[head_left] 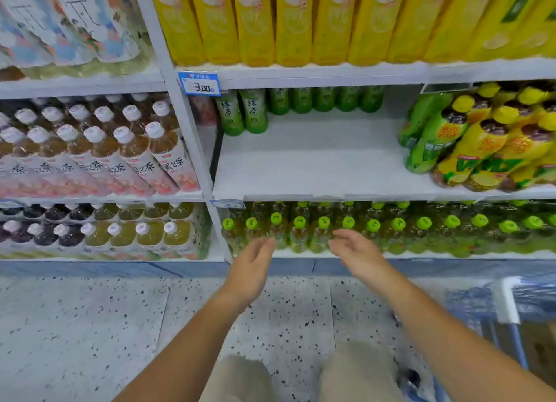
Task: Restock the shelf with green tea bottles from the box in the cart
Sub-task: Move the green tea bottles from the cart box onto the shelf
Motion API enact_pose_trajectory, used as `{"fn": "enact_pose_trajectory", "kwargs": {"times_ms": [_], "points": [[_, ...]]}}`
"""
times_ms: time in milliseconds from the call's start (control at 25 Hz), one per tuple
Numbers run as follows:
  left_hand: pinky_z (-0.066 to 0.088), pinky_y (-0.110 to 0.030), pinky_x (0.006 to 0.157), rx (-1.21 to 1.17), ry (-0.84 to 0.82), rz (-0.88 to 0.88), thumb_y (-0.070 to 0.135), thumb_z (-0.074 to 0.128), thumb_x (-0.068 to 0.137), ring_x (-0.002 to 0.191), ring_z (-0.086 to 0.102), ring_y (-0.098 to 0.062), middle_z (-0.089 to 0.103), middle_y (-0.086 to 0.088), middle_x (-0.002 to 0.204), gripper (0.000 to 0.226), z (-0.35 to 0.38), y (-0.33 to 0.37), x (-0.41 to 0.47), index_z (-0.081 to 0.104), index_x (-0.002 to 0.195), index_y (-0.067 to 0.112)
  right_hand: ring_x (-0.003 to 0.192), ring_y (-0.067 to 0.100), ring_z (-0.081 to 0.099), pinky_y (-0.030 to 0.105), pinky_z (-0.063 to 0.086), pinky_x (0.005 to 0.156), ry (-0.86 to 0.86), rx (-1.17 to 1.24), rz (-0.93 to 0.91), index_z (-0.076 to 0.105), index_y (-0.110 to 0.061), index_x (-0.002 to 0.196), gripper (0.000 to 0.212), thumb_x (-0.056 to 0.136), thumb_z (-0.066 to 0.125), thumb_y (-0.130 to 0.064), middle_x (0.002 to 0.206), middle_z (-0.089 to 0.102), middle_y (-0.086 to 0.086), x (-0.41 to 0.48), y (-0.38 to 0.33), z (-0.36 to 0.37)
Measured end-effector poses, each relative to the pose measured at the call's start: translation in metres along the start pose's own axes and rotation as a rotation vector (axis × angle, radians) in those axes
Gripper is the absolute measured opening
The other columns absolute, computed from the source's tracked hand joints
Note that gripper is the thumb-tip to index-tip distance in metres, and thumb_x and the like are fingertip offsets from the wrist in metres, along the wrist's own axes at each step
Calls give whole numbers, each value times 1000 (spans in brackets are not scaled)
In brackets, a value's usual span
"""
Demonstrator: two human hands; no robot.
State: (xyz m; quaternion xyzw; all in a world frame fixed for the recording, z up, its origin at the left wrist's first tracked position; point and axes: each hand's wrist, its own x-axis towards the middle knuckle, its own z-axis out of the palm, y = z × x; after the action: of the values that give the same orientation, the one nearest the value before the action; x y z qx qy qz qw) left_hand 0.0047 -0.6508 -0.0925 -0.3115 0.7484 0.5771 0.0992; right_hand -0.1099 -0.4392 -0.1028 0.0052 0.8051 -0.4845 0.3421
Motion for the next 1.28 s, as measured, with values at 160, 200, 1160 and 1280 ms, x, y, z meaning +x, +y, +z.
{"fn": "enact_pose_trajectory", "kwargs": {"times_ms": [160,200,1160,1280], "points": [[30,-28,100,83,-94,-67,58,41,102,120,41,-2,46,20,131,50,17,37,-68,49,143,31,117,20,58,34,48,93,4,31,153,47,-21,144,52,98,58,-42,139,56,3,-75,9,-30],[32,-26,99,102,-116,-68,58,41,102,117,43,0,47,21,128,49,20,47,-81,51,142,31,117,20,58,32,47,88,11,50,182,46,-22,144,52,98,57,-43,140,55,3,-92,10,-37],[37,-14,80,342,-713,265,69,44,91,107,51,19,57,40,112,44,285,180,-190,60,123,43,99,-2,57,12,44,72,652,389,276,50,-30,139,48,96,55,-50,123,56,-16,-347,111,-238],[43,-26,93,332,-749,219,64,46,97,116,54,3,56,30,120,41,352,191,-205,56,129,42,105,3,58,25,47,85,652,426,302,50,-30,140,48,96,53,-51,123,58,-14,-360,152,-292]]}}
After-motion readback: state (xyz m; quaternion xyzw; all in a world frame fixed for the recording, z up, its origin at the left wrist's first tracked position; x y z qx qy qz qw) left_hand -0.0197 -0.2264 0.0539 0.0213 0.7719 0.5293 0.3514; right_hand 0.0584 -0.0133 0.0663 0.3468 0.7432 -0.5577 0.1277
